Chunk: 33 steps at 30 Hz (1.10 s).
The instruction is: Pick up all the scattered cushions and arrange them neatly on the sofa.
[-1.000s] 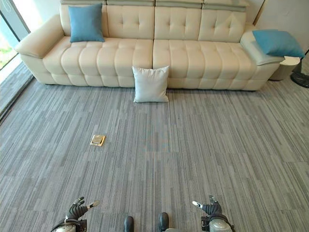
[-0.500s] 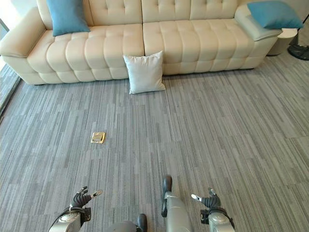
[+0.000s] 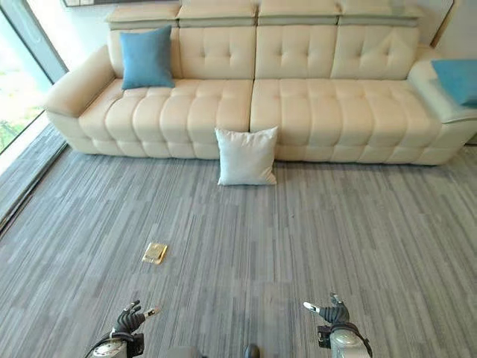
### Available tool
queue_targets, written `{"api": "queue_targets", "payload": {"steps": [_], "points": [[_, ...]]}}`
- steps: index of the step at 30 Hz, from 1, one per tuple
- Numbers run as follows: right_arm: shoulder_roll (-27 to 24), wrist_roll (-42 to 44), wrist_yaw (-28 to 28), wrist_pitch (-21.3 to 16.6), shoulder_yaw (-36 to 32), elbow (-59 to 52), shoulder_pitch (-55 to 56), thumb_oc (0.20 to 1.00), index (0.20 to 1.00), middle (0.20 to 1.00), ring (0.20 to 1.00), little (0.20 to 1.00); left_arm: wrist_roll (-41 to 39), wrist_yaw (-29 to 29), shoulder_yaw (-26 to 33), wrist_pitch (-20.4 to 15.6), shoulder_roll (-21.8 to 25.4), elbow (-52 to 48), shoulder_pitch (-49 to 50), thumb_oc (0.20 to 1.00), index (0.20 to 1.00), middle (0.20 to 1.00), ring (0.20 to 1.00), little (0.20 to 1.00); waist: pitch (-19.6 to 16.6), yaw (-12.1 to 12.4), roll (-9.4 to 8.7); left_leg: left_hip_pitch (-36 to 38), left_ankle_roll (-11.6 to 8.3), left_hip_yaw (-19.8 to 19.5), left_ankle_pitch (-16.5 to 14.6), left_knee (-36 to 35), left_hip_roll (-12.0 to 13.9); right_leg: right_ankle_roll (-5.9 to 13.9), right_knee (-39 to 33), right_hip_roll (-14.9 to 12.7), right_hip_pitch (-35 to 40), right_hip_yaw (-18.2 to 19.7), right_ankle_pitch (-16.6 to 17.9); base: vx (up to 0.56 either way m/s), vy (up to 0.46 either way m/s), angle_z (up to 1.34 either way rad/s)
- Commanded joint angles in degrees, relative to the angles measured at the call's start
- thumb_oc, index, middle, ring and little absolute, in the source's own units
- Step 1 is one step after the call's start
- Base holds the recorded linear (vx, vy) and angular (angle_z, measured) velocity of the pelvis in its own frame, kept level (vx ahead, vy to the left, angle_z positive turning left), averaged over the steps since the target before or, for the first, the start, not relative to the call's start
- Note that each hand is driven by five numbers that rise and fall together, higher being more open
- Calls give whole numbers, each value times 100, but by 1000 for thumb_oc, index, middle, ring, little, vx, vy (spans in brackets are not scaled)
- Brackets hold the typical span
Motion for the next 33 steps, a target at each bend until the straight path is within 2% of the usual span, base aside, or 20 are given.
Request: {"api": "queue_targets", "payload": {"steps": [1, 2, 4, 5, 7, 8, 9, 11, 12, 14, 18, 19, 20, 23, 26, 27, 28, 29, 31, 33], "points": [[-294, 80, -32, -61, -121, -146, 56, 1000, 1000, 1000, 1000, 1000, 66, 11, -89, -62, 166, -217, -134, 1000, 1000, 1000, 1000, 1000, 390, -11, 35, 1147, 335, 149, 508, -2191, -250, 832, -45, -128, -84, 295, -523, 292, 1, -10], [-291, 49, -29, -57, -97, -169, 90, 1000, 1000, 1000, 1000, 1000, 99, 15, -94, -43, 180, -253, -101, 1000, 1000, 1000, 1000, 1000, 367, -14, 29, 1168, 352, 71, 525, -2839, -290, 858, -45, -138, -49, 276, -561, 307, 17, -13], [-278, -22, -39, -61, -34, -193, 118, 1000, 1000, 1000, 1000, 1000, 177, 17, -87, -6, 185, -263, -37, 1000, 1000, 1000, 1000, 1000, 315, -25, 81, 1094, 261, -177, 1120, -4237, -242, 880, -45, -85, 98, 246, -664, 347, 32, -19], [-287, -68, -15, -42, -12, -226, 122, 1000, 1000, 1000, 1000, 1000, 234, -18, -97, 14, 200, -238, -36, 1000, 1000, 1000, 1000, 1000, 285, -50, 120, 1051, 198, -243, 1239, -4398, -239, 876, -45, -61, 178, 237, -679, 318, 58, -20], [-276, -90, -14, -49, 9, -248, 124, 1000, 1000, 1000, 1000, 1000, 253, 5, -107, 7, 206, -211, -41, 1000, 1000, 1000, 1000, 1000, 264, -92, 135, 790, 101, -239, 1197, -4398, -258, 891, -45, -48, 192, 215, -700, 276, 82, -31], [-272, -120, -5, -21, 30, -220, 72, 1000, 1000, 1000, 1000, 1000, 267, 18, -79, 20, 217, -178, -47, 1000, 1000, 1000, 1000, 1000, 211, -97, 145, 658, 3, -104, 1271, -4398, -254, 937, -45, -53, 350, 308, -740, 472, 159, -14], [-229, -163, 37, 5, 80, -203, 59, 1000, 1000, 1000, 1000, 1000, 230, 35, -32, 5, 226, -129, 15, 1000, 1000, 1000, 1000, 1000, 127, -57, 140, 813, 81, -109, 1237, -4398, -253, 984, -45, -52, 476, 411, -825, 572, 208, 7], [-203, -183, 50, 7, 91, -213, 67, 1000, 1000, 1000, 1000, 1000, 221, 33, -26, 0, 220, -103, 25, 1000, 1000, 1000, 1000, 1000, 87, -57, 156, 834, 80, -138, 1323, -4398, -247, 998, -45, -75, 504, 409, -855, 355, 161, -11], [-162, -241, 67, -5, 125, -220, 17, 1000, 1000, 1000, 1000, 1000, 186, 50, -56, -27, 212, -79, 15, 1000, 1000, 1000, 1000, 1000, -22, -42, 114, 950, 159, -102, 1312, -4398, -319, 1099, -45, -204, 559, 467, -879, 460, 226, -38], [-131, -228, 75, -6, 122, -234, 12, 1000, 1000, 1000, 1000, 1000, 172, 49, -43, -27, 216, -32, 22, 1000, 1000, 1000, 1000, 1000, -59, -23, 74, 1025, 224, -66, 1265, -4398, -346, 1128, -30, -262, 596, 519, -848, 388, 193, -12], [-9, -212, 134, -23, 206, -225, -42, 1000, 1000, 1000, 1000, 1000, 162, 53, -51, -7, 279, 3, 3, 1000, 1000, 1000, 1000, 1000, -62, 33, -3, 1380, 562, 103, 929, -4398, -438, 1337, 1560, -502, 19, 665, -637, 295, 205, -16], [2, -235, 136, -21, 229, -200, -85, 1000, 1000, 1000, 1000, 1000, 157, 60, -58, -5, 281, 26, -23, 1000, 1000, 1000, 1000, 1000, -21, 26, 1, 1487, 643, 157, 825, -4398, -465, 1397, 2176, -575, -285, 675, -394, 286, 321, -31], [15, -297, 137, -2, 245, -225, -151, 1000, 1000, 1000, 1000, 1000, 164, 77, -64, 8, 323, -43, -56, 1000, 1000, 1000, 1000, 1000, 125, 0, 28, 1757, 788, 249, 653, -4398, -538, 1460, 3147, -784, -679, 567, 207, 270, 303, -26], [27, -335, 134, 49, 244, -142, -147, 1000, 1000, 1000, 1000, 1000, 169, 73, -81, 27, 315, -80, -94, 1000, 1000, 1000, 1000, 1000, 234, -44, 143, 2056, 814, 286, 479, -4398, -484, 1329, 3598, -821, -1225, 455, 21, 225, 173, -13], [38, -298, 95, 55, 209, -62, -169, 1000, 1000, 1000, 1000, 1000, 157, 60, -81, 3, 325, -102, -160, 1000, 1000, 1000, 1000, 1000, 336, -41, 269, 2250, 765, 368, 378, -4398, -374, 1231, 2944, -761, -1598, 138, -308, 212, 34, 0], [49, -284, 89, 60, 195, -34, -202, 1000, 1000, 1000, 1000, 1000, 161, 45, -69, -11, 329, -159, -188, 1000, 1000, 1000, 1000, 1000, 408, -41, 315, 2392, 710, 409, 291, -4398, -315, 1307, 2045, -594, -1665, 117, -222, 301, -52, 0], [53, -273, 89, 56, 189, -34, -193, 1000, 1000, 1000, 1000, 1000, 170, 42, -60, -17, 330, -174, -195, 1000, 1000, 1000, 1000, 1000, 430, -61, 301, 2459, 688, 416, 255, -4398, -324, 1381, 1536, -508, -1652, 189, -98, 234, -51, -4], [53, -273, 89, 56, 188, -34, -194, 1000, 1000, 1000, 1000, 1000, 170, 42, -60, -17, 330, -174, -197, 1000, 1000, 1000, 1000, 1000, 428, -56, 305, 2455, 688, 422, 257, -4398, -319, 1379, 1503, -499, -1644, 191, -75, 165, -56, -8], [50, -268, 92, 84, 137, -24, -162, 1000, 1000, 1000, 1000, 1000, 224, 37, 27, -16, 390, -329, -250, 1000, 1000, 1000, 1000, 1000, 442, -93, 223, 2643, 594, 427, 135, -4398, -370, 1607, 144, -291, -1817, 472, 421, 352, -133, 3], [56, -269, 87, 85, 120, -34, -144, 1000, 1000, 1000, 1000, 1000, 234, 29, 48, -35, 400, -355, -265, 1000, 1000, 1000, 1000, 1000, 435, -112, 196, 2709, 562, 427, 94, -4398, -369, 1642, -45, -258, -1869, 495, 445, 274, -113, 11]]}}
